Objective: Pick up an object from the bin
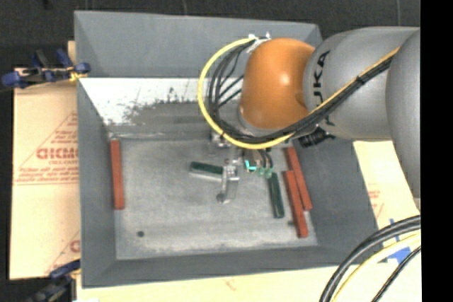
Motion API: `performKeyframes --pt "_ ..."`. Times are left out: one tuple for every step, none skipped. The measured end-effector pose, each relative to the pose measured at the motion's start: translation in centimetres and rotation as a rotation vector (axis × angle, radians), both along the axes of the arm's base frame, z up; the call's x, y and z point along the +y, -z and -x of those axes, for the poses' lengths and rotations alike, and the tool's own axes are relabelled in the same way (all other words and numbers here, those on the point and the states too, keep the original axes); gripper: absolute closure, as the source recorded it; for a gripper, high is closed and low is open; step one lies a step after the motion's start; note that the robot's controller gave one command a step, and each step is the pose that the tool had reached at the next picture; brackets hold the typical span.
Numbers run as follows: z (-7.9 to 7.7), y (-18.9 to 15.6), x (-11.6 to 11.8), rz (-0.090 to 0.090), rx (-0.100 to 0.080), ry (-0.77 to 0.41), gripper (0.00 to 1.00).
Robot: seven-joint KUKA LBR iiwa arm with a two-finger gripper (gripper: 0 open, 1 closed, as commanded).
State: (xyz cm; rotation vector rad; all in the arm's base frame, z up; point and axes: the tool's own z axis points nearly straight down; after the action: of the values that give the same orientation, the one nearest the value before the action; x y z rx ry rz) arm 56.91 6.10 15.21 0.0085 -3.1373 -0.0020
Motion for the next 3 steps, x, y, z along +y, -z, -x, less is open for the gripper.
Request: performKeyframes --pt "0.0 -0.2 0.0 0.0 -0.002 0.0 0.0" --pt "-0.3 -0.3 -0.5 0.001 -0.008 -0.041 0.0" --pt "-4.7 4.3 0.6 0.0 -0.019 -0.031 0.0"
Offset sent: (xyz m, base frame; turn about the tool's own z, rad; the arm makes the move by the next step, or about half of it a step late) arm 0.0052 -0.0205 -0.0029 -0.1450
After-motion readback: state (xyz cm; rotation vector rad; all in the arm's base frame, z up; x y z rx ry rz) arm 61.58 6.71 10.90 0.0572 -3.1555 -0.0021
